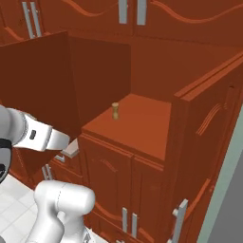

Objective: Take 2 condiments from the cabinet and move them on the counter near the stove.Make sure the condiments are lined up with each other, next to each other.

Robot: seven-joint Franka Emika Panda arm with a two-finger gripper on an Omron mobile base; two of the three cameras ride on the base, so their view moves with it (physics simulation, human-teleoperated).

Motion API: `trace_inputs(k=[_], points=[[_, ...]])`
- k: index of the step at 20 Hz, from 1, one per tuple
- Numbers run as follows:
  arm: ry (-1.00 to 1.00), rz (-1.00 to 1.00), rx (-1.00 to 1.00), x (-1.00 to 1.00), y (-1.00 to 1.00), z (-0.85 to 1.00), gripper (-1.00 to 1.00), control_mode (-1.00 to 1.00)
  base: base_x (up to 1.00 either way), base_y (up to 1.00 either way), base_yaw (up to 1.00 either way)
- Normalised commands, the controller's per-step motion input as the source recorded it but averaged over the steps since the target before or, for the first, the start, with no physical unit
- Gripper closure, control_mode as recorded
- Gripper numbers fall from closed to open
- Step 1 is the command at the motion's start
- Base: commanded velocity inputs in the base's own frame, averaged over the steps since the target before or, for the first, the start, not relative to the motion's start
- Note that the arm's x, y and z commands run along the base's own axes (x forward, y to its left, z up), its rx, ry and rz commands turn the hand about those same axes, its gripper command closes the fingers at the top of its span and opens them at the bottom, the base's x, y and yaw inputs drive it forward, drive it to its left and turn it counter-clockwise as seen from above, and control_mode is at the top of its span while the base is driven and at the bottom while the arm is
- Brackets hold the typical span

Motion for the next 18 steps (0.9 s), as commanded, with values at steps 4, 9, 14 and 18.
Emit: trace_inputs(k=[4,9,14,18], points=[[0.0,0.0,0.0,0.0,0.0,0.0,-1.0,1.0,0.01,-0.36,0.03],[0.0,0.0,0.0,0.0,0.0,0.0,-1.0,1.0,0.0,-0.43,0.0],[0.0,0.0,0.0,0.0,0.0,0.0,-1.0,1.0,0.02,-0.4,0.0],[0.0,0.0,0.0,0.0,0.0,0.0,-1.0,1.0,0.3,-0.32,0.0]])
